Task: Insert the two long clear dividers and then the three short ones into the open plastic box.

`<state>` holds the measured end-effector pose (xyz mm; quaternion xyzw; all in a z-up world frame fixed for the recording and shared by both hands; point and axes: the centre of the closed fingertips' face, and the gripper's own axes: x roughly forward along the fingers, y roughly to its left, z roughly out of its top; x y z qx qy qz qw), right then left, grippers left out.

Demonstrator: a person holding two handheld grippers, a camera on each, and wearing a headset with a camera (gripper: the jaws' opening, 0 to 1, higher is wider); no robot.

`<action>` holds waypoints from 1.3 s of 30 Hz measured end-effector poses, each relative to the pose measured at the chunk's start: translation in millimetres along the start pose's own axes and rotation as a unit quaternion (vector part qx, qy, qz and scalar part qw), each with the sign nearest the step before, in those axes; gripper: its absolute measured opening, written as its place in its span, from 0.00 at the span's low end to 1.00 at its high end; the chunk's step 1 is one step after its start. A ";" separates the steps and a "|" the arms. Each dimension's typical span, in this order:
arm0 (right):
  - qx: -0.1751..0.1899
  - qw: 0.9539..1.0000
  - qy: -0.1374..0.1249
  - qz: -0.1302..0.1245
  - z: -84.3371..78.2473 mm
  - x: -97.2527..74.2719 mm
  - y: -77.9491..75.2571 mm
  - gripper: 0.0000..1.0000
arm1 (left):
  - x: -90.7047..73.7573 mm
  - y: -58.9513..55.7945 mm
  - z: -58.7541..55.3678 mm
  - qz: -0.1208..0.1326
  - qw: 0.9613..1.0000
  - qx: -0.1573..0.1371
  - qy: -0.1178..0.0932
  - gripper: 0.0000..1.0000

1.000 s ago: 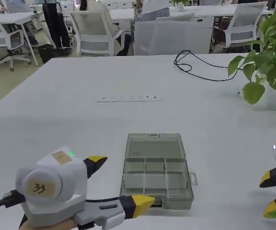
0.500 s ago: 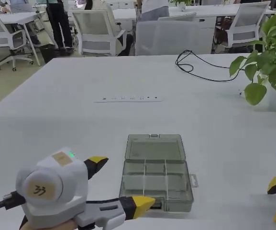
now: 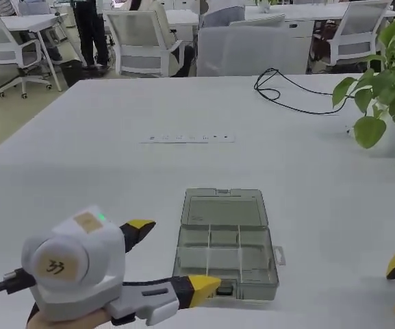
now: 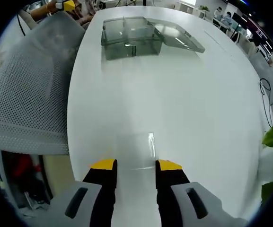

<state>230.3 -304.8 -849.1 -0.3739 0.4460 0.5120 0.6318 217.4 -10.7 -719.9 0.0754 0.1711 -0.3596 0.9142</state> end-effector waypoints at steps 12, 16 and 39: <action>-0.009 1.000 -0.001 -0.024 1.0 -1.1 0.3 0.32 | -0.5 -3.2 -0.2 -0.008 1.000 0.000 0.000 0.77; -0.015 0.999 -0.011 -0.046 7.3 -4.4 -4.2 0.32 | -1.4 -2.4 0.9 -0.007 1.000 -0.004 0.000 0.73; -0.105 0.969 -0.155 -0.160 136.7 -51.0 -11.6 0.32 | -1.6 -9.2 10.1 -0.036 0.992 -0.112 -0.042 0.49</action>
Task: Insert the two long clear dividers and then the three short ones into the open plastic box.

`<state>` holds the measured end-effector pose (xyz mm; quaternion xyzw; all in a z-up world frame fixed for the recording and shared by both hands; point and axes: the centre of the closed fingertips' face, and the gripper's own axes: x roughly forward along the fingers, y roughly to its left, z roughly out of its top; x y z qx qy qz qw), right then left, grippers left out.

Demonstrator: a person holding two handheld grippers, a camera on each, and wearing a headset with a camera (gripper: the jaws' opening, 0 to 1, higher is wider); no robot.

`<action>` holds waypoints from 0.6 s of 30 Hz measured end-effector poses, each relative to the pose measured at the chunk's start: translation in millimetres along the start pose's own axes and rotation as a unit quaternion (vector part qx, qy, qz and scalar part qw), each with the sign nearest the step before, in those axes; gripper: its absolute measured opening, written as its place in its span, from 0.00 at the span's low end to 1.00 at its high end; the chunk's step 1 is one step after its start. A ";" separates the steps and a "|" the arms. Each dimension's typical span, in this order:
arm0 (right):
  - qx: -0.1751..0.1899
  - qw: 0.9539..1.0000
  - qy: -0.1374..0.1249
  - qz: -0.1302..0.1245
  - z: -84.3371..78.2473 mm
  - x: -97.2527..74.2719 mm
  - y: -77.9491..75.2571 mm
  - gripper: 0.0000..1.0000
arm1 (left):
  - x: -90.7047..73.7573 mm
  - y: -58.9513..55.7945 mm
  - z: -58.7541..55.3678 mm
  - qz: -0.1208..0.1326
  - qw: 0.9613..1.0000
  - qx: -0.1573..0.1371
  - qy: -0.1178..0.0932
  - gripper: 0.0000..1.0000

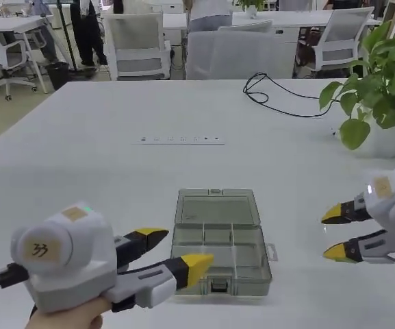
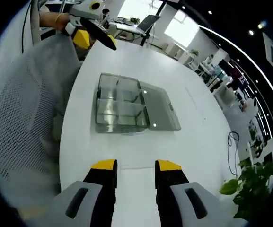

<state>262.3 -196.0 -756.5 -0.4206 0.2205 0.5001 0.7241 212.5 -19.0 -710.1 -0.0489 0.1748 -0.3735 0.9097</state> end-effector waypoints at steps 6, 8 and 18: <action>-0.032 0.999 -0.034 -0.009 42.9 1.9 3.4 0.32 | 2.6 -7.6 1.5 -0.019 0.999 -0.028 -0.007 0.43; -0.042 0.998 -0.044 -0.011 53.0 2.8 3.8 0.32 | 3.4 -8.7 2.3 -0.023 0.999 -0.037 -0.009 0.40; -0.090 0.993 -0.079 -0.009 97.8 12.7 13.8 0.32 | 9.3 -14.7 5.5 -0.046 0.997 -0.066 -0.009 0.30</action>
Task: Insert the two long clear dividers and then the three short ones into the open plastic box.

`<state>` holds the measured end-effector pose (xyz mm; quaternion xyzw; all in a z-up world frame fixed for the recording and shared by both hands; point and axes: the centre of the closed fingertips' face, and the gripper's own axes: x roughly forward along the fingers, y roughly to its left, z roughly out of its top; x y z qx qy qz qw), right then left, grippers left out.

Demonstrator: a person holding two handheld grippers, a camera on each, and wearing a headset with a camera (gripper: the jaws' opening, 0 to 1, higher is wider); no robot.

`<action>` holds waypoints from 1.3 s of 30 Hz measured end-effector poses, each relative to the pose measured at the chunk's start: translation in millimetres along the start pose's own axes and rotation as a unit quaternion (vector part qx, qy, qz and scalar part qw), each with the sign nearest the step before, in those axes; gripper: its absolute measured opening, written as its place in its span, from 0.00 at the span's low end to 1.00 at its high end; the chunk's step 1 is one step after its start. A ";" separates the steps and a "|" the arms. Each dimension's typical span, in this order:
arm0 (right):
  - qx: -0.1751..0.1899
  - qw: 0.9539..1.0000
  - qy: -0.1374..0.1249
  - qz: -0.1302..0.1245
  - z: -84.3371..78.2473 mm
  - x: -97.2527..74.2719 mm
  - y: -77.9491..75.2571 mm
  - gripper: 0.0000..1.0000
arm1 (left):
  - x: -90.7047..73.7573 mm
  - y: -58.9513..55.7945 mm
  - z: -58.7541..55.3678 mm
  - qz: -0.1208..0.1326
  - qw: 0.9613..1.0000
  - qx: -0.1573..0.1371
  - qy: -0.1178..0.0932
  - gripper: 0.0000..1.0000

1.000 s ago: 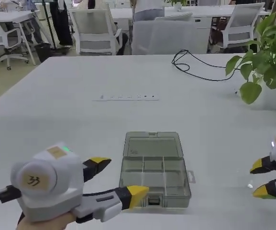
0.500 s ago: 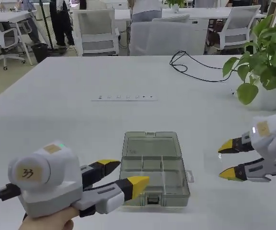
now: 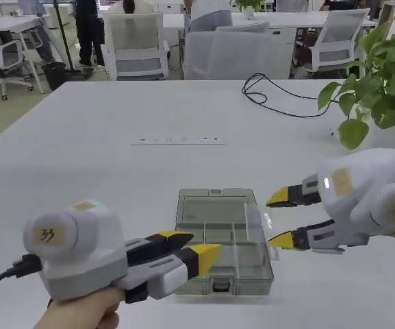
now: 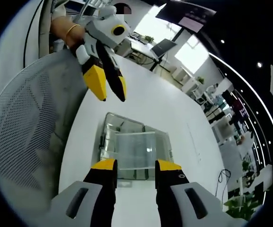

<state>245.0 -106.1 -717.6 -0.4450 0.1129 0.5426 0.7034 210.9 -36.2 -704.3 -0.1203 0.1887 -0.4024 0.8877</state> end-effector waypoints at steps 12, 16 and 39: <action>-0.031 0.999 -0.031 0.008 35.3 12.0 8.0 0.32 | 5.1 -8.1 -1.8 -0.028 0.998 -0.050 0.000 0.19; -0.040 0.998 -0.038 0.009 43.2 14.7 10.6 0.32 | 6.0 -9.8 -2.1 -0.035 0.997 -0.064 -0.001 0.15; -0.063 0.997 -0.052 0.008 64.3 21.1 16.7 0.32 | 2.3 -7.1 -6.3 -0.045 0.989 -0.141 0.011 0.00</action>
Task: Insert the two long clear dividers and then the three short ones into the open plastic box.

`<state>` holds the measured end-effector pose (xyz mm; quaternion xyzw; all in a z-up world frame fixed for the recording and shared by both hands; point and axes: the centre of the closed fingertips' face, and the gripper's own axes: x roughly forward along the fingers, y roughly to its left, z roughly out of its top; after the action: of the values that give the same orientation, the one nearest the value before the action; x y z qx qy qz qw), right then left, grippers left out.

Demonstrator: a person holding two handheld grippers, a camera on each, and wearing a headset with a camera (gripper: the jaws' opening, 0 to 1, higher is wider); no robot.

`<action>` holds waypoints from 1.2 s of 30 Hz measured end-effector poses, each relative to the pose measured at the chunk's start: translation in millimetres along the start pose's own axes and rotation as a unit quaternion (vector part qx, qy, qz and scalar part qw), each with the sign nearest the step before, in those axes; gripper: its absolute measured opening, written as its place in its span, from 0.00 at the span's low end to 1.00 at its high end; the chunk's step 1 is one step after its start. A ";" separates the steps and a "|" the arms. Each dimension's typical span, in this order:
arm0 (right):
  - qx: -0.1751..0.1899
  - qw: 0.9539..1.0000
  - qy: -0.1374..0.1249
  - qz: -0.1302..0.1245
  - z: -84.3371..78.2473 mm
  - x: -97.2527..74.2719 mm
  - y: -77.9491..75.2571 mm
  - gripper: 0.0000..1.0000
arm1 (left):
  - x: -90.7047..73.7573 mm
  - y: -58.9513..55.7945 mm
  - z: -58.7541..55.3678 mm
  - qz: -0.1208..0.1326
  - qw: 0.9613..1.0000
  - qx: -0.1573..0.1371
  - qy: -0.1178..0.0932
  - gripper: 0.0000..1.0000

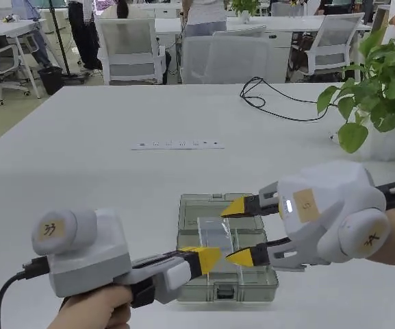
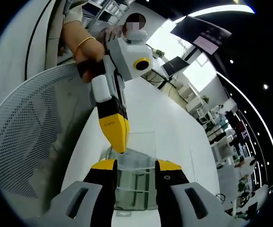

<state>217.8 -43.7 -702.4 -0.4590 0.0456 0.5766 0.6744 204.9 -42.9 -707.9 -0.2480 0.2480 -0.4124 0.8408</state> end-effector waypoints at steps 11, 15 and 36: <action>0.015 1.000 0.009 -0.009 -2.1 1.0 -1.7 0.33 | 1.5 1.2 1.1 0.007 0.999 -0.031 0.007 0.00; 0.035 0.999 0.004 -0.005 -2.2 0.9 -1.0 0.32 | 0.7 9.2 -2.1 0.033 0.998 0.040 0.030 0.00; 0.129 0.988 -0.063 0.065 16.6 -5.8 5.1 0.28 | -3.4 18.1 -15.1 0.051 0.957 0.268 0.102 0.00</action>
<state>203.9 -37.3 -692.3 -0.3273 0.1066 0.6365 0.6902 204.0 -33.6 -729.8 0.0426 0.2252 -0.4432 0.8666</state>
